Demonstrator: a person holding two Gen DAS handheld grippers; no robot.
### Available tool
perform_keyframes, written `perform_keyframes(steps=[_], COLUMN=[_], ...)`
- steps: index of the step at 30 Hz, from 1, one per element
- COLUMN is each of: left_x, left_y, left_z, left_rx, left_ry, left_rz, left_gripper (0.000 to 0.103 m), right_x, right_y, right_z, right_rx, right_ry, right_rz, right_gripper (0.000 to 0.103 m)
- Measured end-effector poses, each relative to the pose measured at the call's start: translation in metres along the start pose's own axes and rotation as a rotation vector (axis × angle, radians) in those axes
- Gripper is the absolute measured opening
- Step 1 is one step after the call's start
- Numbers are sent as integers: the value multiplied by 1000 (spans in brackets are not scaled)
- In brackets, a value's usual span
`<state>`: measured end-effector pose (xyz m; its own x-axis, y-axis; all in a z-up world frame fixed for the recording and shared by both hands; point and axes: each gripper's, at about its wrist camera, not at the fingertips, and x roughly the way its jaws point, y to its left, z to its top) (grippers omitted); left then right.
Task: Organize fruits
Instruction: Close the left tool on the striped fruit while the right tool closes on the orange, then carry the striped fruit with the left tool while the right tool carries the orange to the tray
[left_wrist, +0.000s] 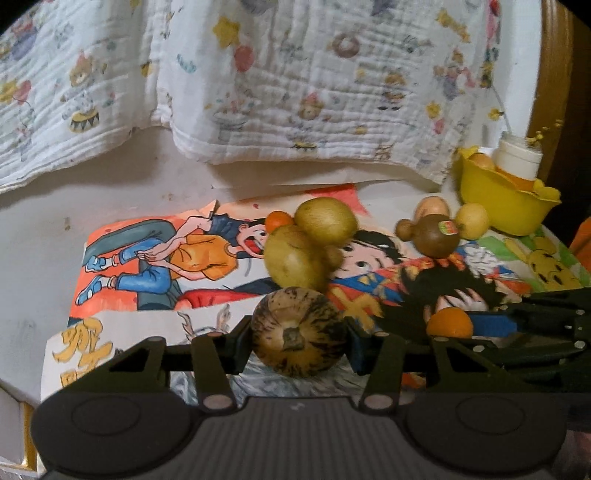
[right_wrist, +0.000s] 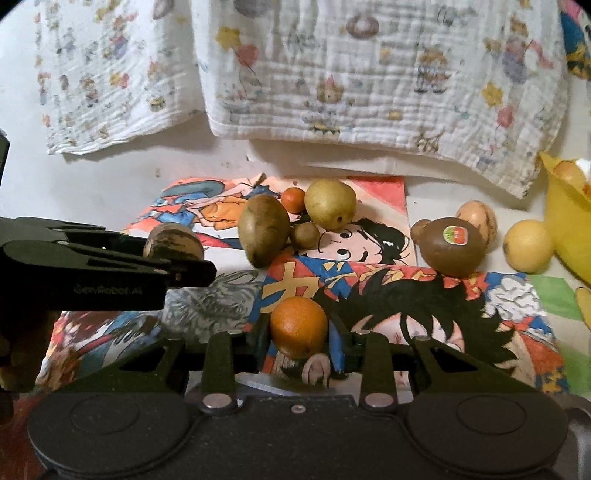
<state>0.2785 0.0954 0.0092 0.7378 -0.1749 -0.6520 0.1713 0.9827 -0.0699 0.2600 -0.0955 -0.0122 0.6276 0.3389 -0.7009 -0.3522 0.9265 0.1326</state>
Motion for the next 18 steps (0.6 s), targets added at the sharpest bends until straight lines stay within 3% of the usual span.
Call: perform_keyframes(steps=[18], left_x=[-78], left_y=[-68], left_z=[-66], left_rx=[-15], left_ry=[9], left_rz=[-47], left_gripper=[55], right_x=[-86], right_y=[5], right_z=[-70], right_rx=[-94], right_ry=[1], right_rz=[74], right_gripper=[35])
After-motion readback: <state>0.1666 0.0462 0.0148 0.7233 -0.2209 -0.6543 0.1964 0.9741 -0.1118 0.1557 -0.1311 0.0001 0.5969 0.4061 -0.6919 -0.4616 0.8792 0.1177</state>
